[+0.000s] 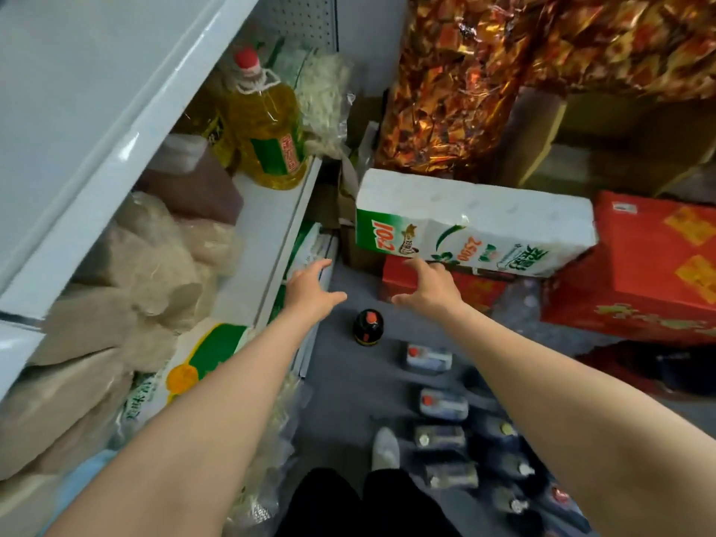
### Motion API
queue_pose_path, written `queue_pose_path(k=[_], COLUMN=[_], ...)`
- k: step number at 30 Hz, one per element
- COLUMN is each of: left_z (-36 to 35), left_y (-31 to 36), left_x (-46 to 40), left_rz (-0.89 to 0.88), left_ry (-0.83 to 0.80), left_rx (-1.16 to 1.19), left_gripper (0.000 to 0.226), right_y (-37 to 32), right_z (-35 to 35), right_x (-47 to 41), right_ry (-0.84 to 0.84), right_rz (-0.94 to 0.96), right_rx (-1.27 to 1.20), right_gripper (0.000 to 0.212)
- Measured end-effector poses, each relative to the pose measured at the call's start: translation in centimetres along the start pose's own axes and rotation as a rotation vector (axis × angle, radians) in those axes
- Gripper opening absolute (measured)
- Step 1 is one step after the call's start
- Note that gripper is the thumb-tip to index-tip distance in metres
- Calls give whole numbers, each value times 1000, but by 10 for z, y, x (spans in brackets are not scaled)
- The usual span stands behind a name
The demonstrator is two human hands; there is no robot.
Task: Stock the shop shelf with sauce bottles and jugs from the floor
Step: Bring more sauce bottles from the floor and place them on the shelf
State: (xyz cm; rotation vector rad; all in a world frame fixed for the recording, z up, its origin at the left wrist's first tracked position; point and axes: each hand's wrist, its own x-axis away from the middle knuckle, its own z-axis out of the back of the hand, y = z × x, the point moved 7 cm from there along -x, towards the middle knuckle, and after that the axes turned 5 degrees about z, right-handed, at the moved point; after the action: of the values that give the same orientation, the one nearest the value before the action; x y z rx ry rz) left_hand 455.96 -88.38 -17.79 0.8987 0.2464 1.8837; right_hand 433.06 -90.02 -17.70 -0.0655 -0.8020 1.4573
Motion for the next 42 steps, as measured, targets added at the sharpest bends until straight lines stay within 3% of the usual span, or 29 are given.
queue_pose_path(k=[13,21,25,30,38,42], left_z=[-148,-258,-305,-345,-402,-414], left_y=[-92,-163,-185,-197,-194,-195], left_x=[-152,-224,-255,-292,-328,-336], left_rz=[28,23,-28,-90,-199,-201], left_ry=[-262,-402,-472,-518,-614,-616], left_rx=[-85,-84,-66,-36,-27,-12], left_gripper=[73,76,75,69,73,65], right_y=[121,205,243,256,266,266], right_z=[-160,-280,-351,-401,-452,-467], right_x=[-111,-160,-194,-225,-259,-264], right_ry=[-169,-173,-162,-180,-193,-188], right_rz=[-227,-304,-301,-343,-403,-395], right_rx=[-71,-85,-111,-250,-496,-611], right_gripper=[75,71,84,64,62,63])
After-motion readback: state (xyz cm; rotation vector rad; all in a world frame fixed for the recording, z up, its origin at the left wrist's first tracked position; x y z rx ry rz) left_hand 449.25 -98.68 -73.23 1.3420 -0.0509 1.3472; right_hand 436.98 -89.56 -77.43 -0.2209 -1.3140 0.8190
